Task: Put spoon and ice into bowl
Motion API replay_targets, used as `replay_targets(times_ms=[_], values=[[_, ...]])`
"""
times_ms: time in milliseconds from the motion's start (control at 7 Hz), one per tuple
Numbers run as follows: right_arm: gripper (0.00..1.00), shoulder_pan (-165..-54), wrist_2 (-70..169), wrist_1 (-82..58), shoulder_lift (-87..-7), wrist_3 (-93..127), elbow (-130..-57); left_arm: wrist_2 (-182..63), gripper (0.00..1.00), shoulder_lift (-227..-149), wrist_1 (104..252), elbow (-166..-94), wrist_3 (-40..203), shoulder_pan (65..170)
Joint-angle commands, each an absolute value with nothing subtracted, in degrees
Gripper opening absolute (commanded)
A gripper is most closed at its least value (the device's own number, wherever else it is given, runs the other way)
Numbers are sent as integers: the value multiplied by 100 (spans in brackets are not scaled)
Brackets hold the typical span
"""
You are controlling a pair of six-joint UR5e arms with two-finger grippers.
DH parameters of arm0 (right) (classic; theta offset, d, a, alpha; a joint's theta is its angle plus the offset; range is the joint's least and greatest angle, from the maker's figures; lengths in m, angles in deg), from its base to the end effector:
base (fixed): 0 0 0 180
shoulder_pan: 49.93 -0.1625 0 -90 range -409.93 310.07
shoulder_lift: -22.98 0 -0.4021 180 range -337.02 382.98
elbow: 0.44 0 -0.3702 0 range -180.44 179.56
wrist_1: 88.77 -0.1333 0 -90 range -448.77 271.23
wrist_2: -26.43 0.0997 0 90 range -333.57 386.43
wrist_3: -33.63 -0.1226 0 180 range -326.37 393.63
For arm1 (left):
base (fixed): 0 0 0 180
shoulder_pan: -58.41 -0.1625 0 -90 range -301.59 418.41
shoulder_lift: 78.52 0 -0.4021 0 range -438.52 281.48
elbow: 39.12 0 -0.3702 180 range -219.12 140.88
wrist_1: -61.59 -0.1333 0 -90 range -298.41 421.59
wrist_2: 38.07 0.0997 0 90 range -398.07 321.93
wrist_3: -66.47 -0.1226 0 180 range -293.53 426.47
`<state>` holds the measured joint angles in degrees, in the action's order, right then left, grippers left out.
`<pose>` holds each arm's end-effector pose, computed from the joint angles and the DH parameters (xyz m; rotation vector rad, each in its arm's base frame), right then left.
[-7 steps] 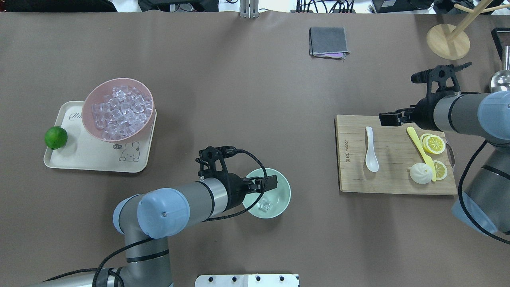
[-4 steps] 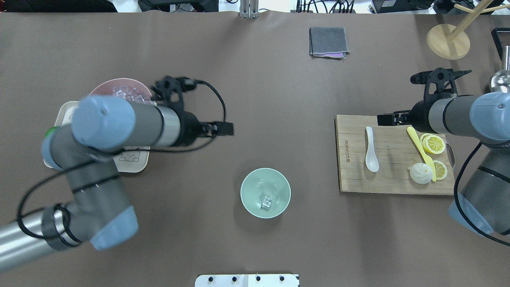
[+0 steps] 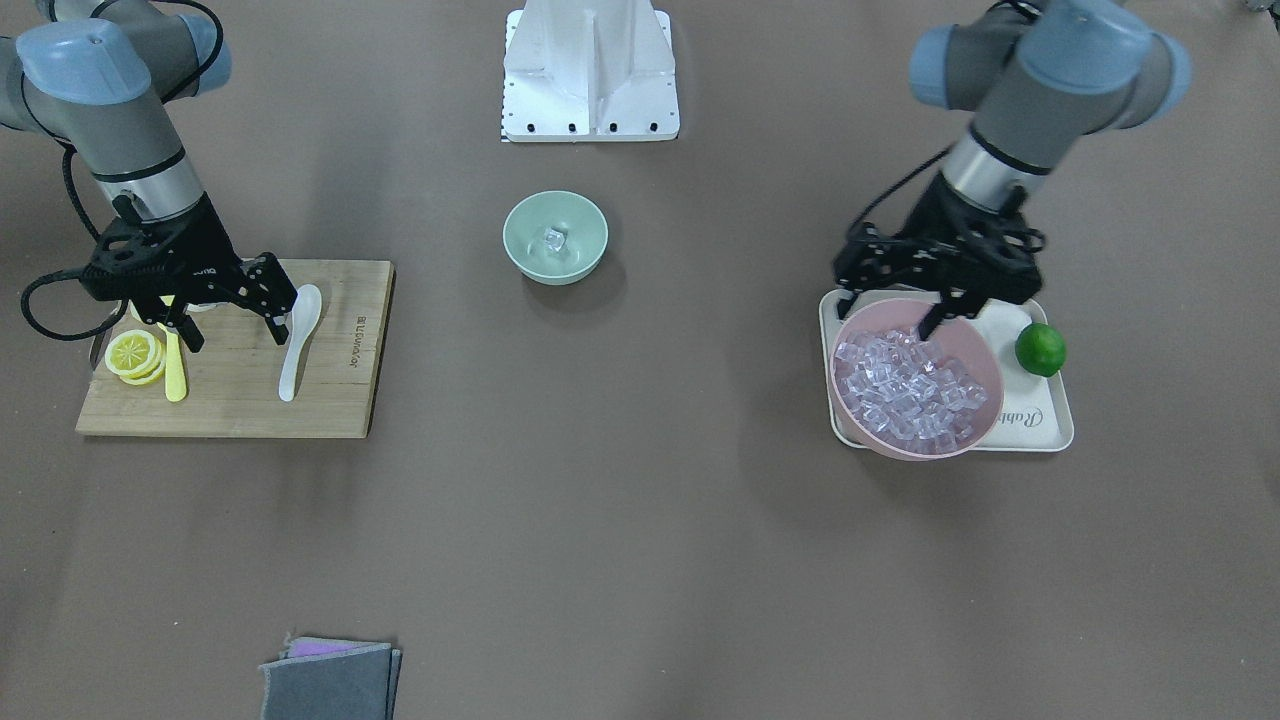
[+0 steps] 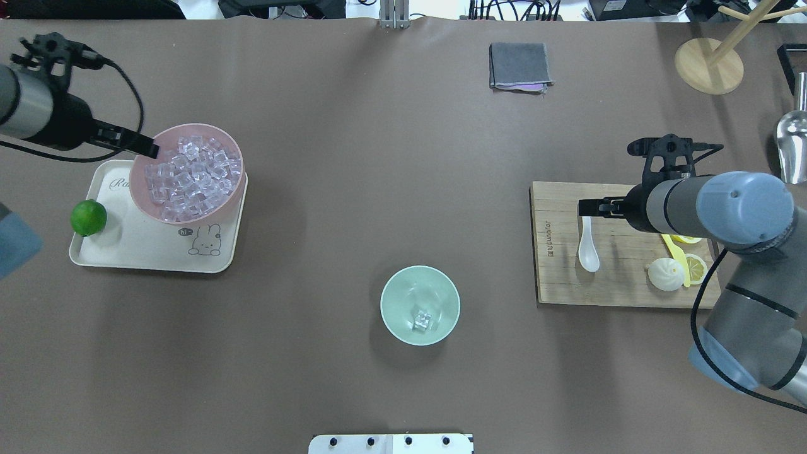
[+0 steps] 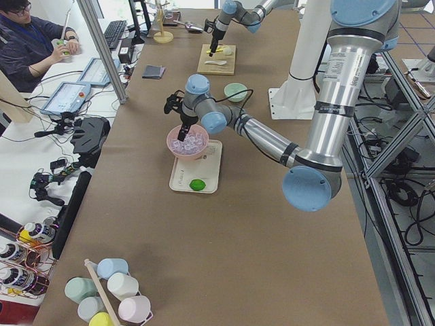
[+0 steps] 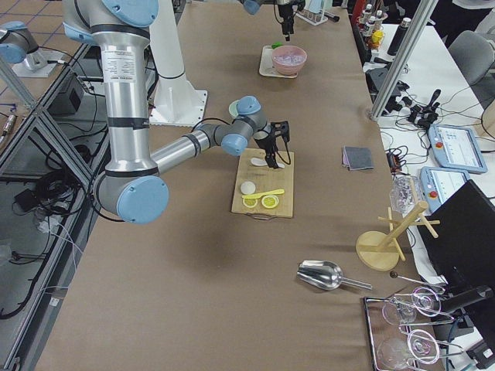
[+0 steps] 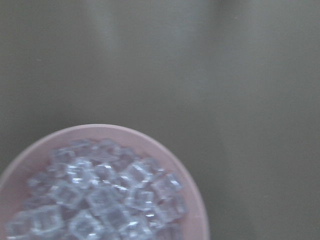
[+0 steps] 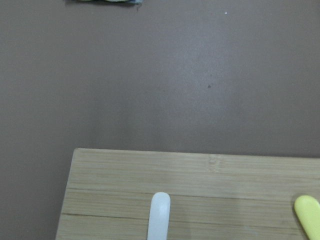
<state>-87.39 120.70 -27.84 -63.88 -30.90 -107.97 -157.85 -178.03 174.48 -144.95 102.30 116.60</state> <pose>-0.3421 -0.4186 0.4362 0.3939 -0.7775 0.1635 0.2267 -0.5028 0.3972 0.4108 0.8625 0.1539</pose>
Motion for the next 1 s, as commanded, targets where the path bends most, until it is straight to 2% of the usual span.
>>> replay_targets(times_ms=[0, 143, 571, 714, 857], values=[[80, -8325, 11574, -2795, -6377, -3273, -10618, -16101, 98, -17415, 17462, -14433, 9478, 12186], [65, -8228, 11547, -2786, -6377, -3351, -10600, -16103, 98, -17397, 17471, -14424, 9477, 12187], [48, -8069, 11397, -2786, -6342, -3387, -10582, -16103, 98, -17388, 17471, -14424, 9477, 12187], [29, -8069, 11406, -2786, -6307, -3378, -10582, -16094, 98, -17388, 17480, -14416, 9477, 12187], [2, -8060, 11406, -2777, -6245, -3378, -10582, -16094, 98, -17388, 17497, -14389, 9477, 12187]])
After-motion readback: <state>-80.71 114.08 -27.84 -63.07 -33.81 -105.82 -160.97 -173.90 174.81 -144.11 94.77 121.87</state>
